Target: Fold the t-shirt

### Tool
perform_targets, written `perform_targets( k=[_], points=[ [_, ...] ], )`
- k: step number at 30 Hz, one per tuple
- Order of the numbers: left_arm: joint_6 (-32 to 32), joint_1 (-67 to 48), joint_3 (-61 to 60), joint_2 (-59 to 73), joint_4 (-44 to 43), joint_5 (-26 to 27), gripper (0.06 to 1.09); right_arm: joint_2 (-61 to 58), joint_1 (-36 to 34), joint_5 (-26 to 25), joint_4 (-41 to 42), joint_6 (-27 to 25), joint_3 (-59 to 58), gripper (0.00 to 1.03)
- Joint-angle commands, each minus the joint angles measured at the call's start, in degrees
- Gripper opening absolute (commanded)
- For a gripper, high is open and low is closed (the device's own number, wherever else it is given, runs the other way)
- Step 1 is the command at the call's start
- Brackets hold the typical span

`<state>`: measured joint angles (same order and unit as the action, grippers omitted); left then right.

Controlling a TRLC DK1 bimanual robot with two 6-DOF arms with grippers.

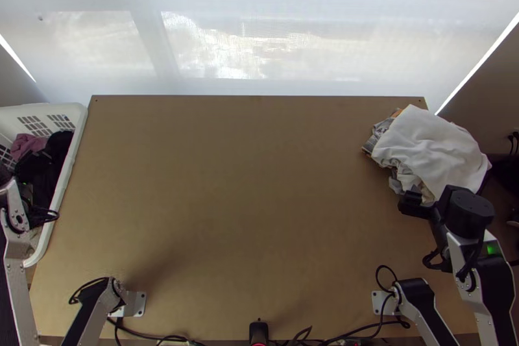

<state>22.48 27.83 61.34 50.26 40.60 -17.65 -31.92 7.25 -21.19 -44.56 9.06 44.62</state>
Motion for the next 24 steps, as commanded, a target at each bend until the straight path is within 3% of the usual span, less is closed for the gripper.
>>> perform_targets(
  k=[1, 5, 14, 24],
  points=[
    [-5.52, 14.44, -0.43, 13.02, -2.72, 3.67, 1.03, -0.77, -0.74, -0.08, -2.99, 0.08, 1.87, 0.98],
    [-19.67, 18.84, 7.48, 28.05, 0.71, 3.59, 1.03, -0.95, -0.74, -0.08, -4.05, 0.17, 2.05, 0.98],
    [-19.84, 23.23, 23.65, 54.59, 1.24, 2.88, 1.03, -2.18, -0.83, -1.49, -5.89, 0.52, 3.98, 0.98],
    [-22.39, 22.61, 29.63, 71.38, -10.01, 2.97, 1.02, -2.62, -0.65, -2.72, -8.97, -0.01, 6.27, 0.98]
  ],
)
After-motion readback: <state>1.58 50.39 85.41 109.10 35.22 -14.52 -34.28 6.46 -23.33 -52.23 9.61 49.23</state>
